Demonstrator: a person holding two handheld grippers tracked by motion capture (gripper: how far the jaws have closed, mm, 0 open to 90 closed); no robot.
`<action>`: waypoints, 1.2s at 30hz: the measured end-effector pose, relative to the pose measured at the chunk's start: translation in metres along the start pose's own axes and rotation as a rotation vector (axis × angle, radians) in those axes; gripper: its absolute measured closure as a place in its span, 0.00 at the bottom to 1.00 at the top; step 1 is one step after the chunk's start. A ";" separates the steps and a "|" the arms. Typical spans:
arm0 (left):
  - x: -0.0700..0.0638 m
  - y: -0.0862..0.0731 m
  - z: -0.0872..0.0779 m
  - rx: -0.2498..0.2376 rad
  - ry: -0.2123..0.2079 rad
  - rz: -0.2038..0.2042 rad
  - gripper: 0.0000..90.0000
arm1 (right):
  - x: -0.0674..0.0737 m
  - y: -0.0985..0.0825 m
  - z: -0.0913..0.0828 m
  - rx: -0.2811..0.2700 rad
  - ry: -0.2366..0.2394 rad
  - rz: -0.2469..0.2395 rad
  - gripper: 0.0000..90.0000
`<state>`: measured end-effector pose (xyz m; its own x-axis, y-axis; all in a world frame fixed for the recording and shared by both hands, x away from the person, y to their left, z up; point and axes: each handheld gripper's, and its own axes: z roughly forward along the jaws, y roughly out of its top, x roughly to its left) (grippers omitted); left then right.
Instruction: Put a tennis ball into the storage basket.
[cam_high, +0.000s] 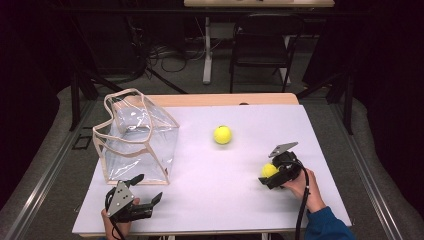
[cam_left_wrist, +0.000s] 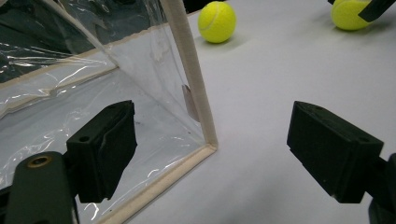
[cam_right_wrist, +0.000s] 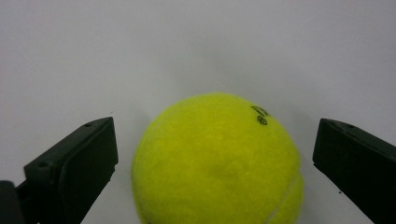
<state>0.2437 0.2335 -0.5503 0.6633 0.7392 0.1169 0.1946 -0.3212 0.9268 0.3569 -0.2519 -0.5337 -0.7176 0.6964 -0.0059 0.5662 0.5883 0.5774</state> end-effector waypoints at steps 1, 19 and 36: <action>0.000 0.000 0.000 0.000 0.000 0.000 0.18 | 0.000 0.000 0.000 0.000 0.000 0.000 0.00; 0.000 0.000 0.001 0.007 -0.006 0.000 0.18 | 0.002 -0.001 -0.003 0.031 -0.024 0.021 0.26; 0.001 -0.001 0.000 0.001 -0.008 -0.008 0.18 | 0.004 0.000 -0.008 0.000 -0.024 0.021 0.29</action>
<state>0.2440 0.2341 -0.5508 0.6675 0.7369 0.1064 0.2007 -0.3157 0.9274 0.3512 -0.2526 -0.5270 -0.6957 0.7182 -0.0137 0.5806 0.5736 0.5778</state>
